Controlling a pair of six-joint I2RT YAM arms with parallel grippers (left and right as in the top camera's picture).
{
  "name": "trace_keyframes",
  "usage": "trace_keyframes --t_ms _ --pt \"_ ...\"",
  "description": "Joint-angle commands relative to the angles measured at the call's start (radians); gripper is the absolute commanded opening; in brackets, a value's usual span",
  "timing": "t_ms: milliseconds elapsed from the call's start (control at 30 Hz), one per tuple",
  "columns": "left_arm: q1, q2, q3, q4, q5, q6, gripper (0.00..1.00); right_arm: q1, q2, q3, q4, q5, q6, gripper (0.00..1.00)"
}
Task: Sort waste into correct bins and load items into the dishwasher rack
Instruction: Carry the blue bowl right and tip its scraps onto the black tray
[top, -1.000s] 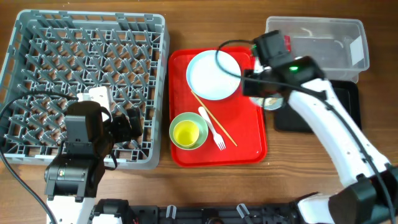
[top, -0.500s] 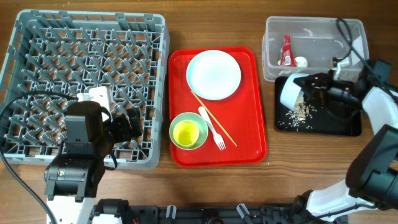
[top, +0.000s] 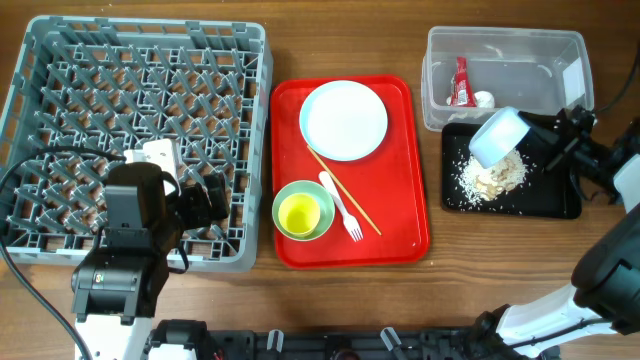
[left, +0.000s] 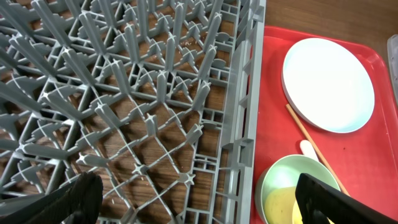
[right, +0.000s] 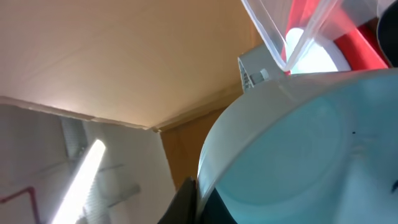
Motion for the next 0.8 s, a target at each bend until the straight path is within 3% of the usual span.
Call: trace_keyframes --t_ms 0,67,133,167,233,333,467,533,567,767 --pt "-0.006 -0.003 0.016 0.003 0.012 0.002 1.0 0.0 0.013 -0.007 0.059 -0.064 0.056 0.04" --pt "-0.006 -0.003 0.016 0.003 0.012 0.002 1.0 0.008 0.013 -0.007 0.069 -0.008 -0.055 0.04" --pt "-0.006 -0.003 0.016 0.003 0.012 0.002 1.0 0.035 0.013 -0.007 -0.004 0.289 -0.251 0.04" --pt "-0.006 -0.003 0.016 0.003 0.012 0.002 1.0 0.055 0.013 -0.007 -0.03 0.319 -0.358 0.04" --pt "-0.006 -0.003 0.016 0.003 0.012 0.002 1.0 0.089 -0.016 -0.001 -0.037 0.194 -0.475 0.05" --pt "-0.006 -0.003 0.016 0.003 0.012 0.002 1.0 0.139 -0.143 0.027 -0.044 0.238 -0.52 0.05" --pt "-0.006 -0.003 0.016 0.003 0.012 0.002 1.0 0.226 -0.366 0.028 -0.084 0.673 -0.504 0.04" --pt "-0.006 -0.003 0.016 0.003 0.012 0.002 1.0 0.229 -0.409 0.028 -0.148 0.929 -0.172 0.04" --pt "-0.006 -0.003 0.016 0.003 0.012 0.002 1.0 0.23 -0.41 0.028 -0.169 0.948 -0.109 0.04" --pt "-0.006 -0.003 0.016 0.003 0.012 0.002 1.0 0.381 -0.41 0.038 -0.179 1.036 -0.473 0.05"
